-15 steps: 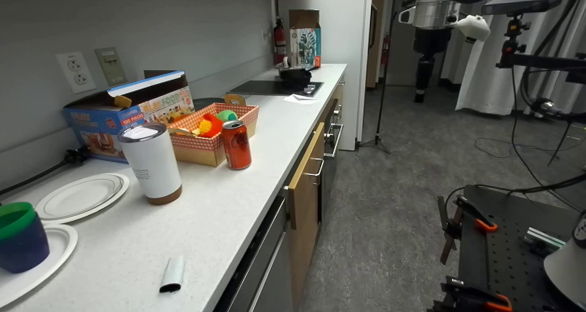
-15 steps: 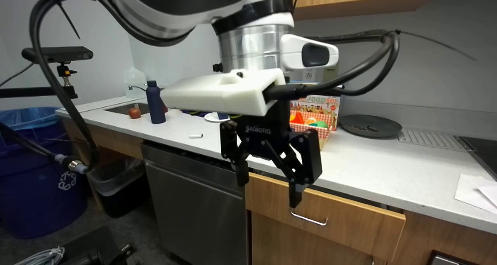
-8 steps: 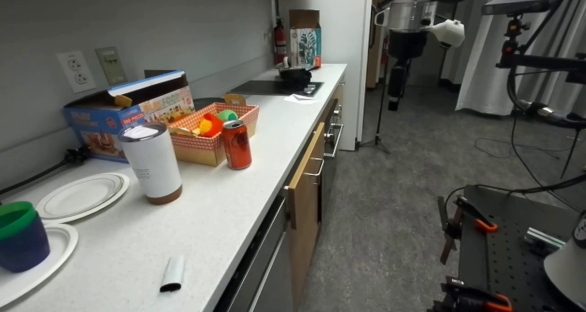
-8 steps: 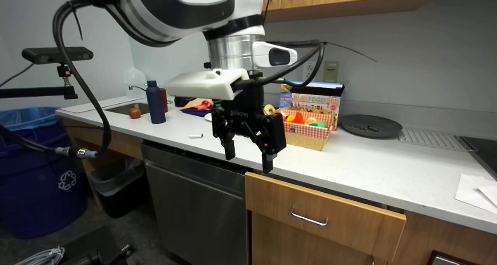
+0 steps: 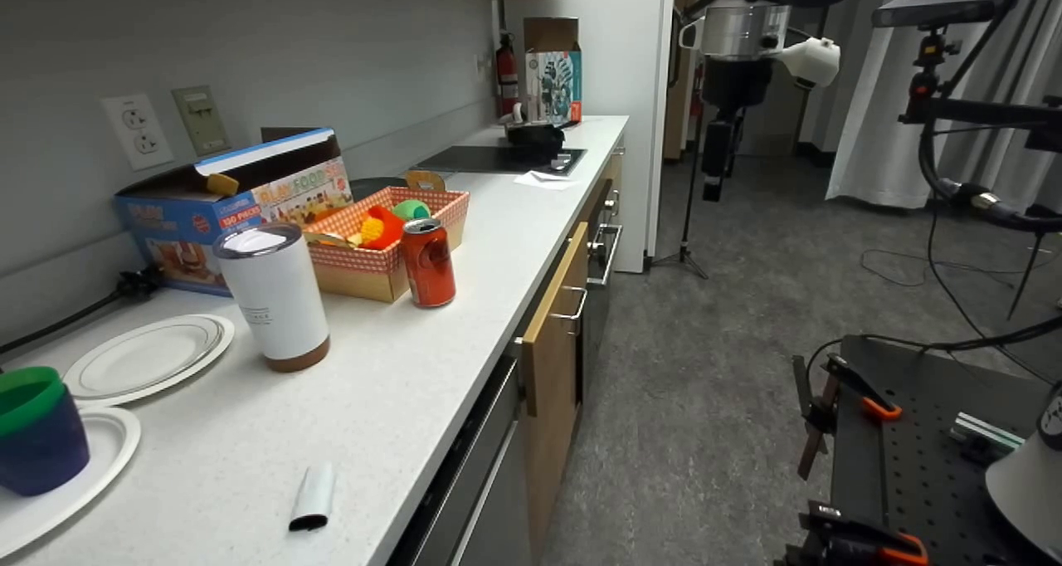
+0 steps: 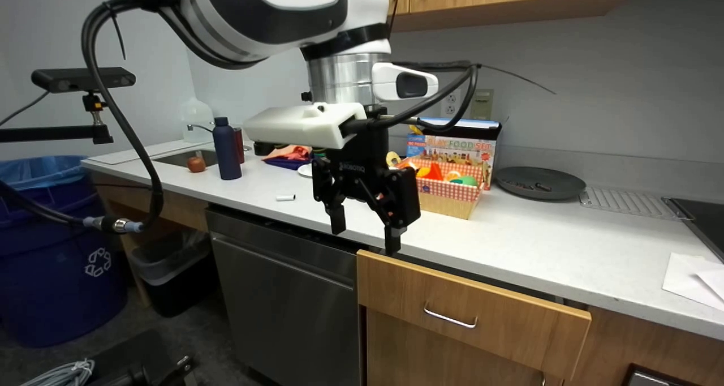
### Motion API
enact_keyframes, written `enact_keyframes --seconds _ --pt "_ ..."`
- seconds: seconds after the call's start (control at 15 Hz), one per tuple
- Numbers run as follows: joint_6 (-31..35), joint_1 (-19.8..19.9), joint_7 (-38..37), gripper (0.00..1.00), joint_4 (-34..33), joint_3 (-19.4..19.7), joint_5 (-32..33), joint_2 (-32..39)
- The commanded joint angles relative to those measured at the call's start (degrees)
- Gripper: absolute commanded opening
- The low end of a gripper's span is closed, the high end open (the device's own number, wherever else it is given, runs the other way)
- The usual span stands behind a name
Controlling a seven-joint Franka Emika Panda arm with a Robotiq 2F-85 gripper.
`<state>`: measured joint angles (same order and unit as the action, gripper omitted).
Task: Open the drawer
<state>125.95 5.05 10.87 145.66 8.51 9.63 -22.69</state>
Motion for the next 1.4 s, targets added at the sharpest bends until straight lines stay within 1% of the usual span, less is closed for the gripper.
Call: enact_keyframes --seconds 0.0,0.2,0.4,0.6,0.8,0.87,0.93,1.07,1.2,1.33 --pt "2.14 -0.55 -6.03 1.00 -4.57 -1.80 -3.73 5.40" --pt "6.06 -0.66 -12.72 1.00 -9.62 -3.49 -7.24 11.38" --pt "10.37 -0.17 -17.96 1.00 -13.24 -4.86 -6.80 18.03" --pt "14.53 0.18 -22.31 1.00 -15.42 -4.68 -5.15 25.57" --pt "17.24 -0.06 -25.86 1.00 -18.01 -3.69 -6.73 31.76" --pt "17.84 -0.29 -26.89 1.00 -18.47 -3.45 -6.87 32.64" --pt "17.11 -0.52 -24.78 1.00 -15.48 -3.42 -5.98 29.58" --pt "17.76 -0.66 -25.94 1.00 -17.02 -3.08 -6.06 32.09" --pt "17.77 -0.70 -26.23 1.00 -17.66 -3.02 -6.10 32.60" --pt "16.75 -0.45 -27.21 1.00 -19.86 -3.07 -7.80 34.38"
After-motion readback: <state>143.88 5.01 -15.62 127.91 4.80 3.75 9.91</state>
